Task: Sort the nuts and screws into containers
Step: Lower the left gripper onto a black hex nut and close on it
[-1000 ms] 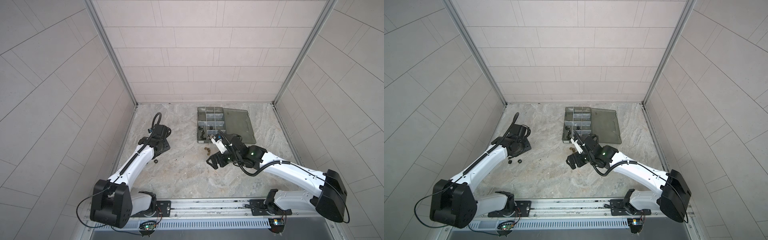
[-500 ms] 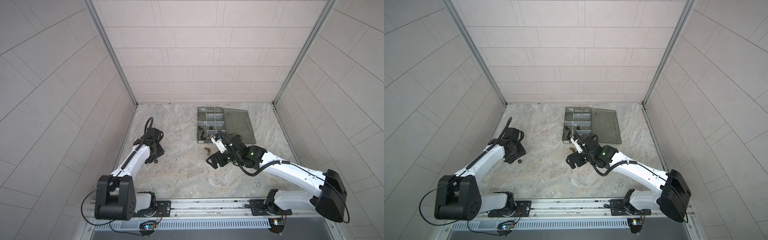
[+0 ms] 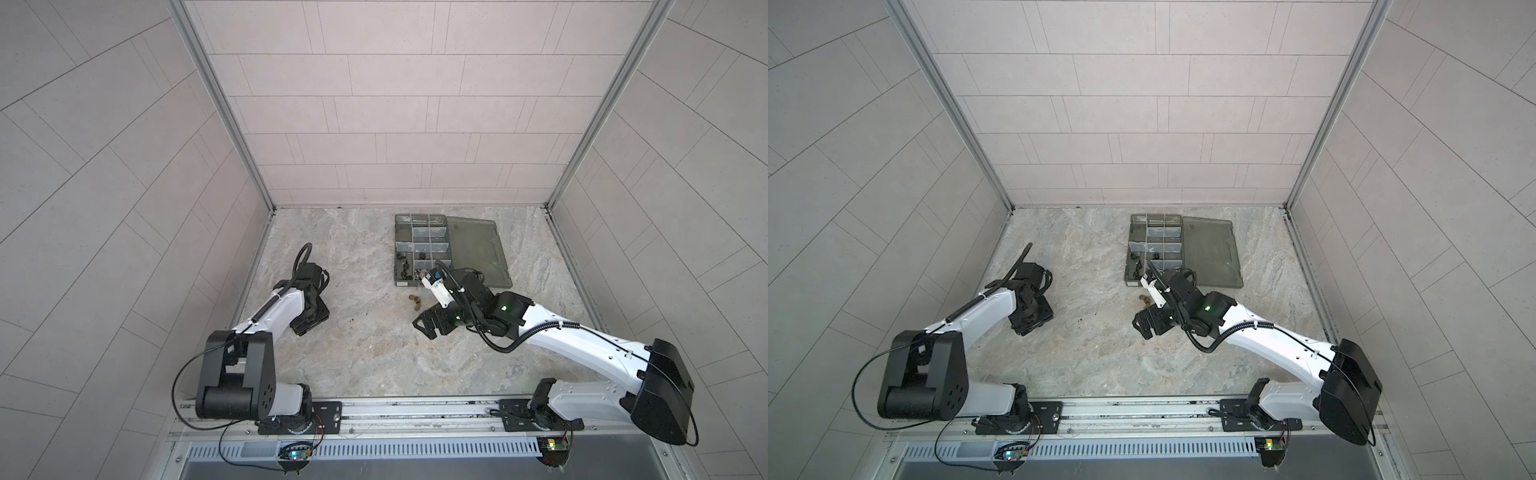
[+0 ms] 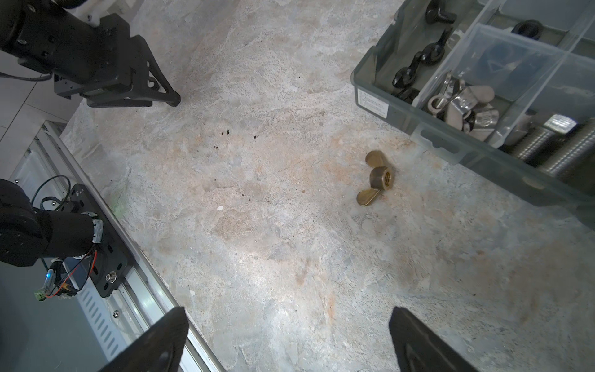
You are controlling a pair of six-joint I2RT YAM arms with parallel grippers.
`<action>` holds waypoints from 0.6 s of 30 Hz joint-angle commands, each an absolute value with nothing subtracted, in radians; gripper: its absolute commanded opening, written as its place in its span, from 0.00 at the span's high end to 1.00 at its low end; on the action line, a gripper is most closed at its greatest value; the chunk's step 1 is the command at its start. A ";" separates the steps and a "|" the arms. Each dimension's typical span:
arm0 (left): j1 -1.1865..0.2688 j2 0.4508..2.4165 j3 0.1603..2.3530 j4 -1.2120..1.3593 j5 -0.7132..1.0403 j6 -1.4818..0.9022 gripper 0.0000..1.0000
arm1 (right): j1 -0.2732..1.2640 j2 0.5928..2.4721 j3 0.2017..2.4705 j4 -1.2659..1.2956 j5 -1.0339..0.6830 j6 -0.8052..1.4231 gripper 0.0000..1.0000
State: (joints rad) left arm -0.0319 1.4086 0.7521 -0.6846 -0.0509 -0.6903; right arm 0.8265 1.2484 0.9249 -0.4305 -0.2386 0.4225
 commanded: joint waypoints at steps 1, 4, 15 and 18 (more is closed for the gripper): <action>-0.021 1.435 0.731 -0.668 -0.071 -0.690 0.51 | 0.814 1.232 0.911 -0.437 -0.247 0.411 0.01; -0.013 1.456 0.726 -0.646 -0.074 -0.686 0.51 | 0.801 1.233 0.908 -0.436 -0.256 0.410 0.01; 0.021 1.501 0.729 -0.601 -0.057 -0.678 0.54 | 0.776 1.251 0.914 -0.440 -0.277 0.401 0.01; 0.024 1.517 0.729 -0.588 -0.053 -0.679 0.55 | 0.775 1.257 0.917 -0.440 -0.279 0.401 0.01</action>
State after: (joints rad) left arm 0.0132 1.4826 0.7364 -0.6010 -0.0460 -0.6823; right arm 0.7792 1.2503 0.9241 -0.4305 -0.2726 0.4145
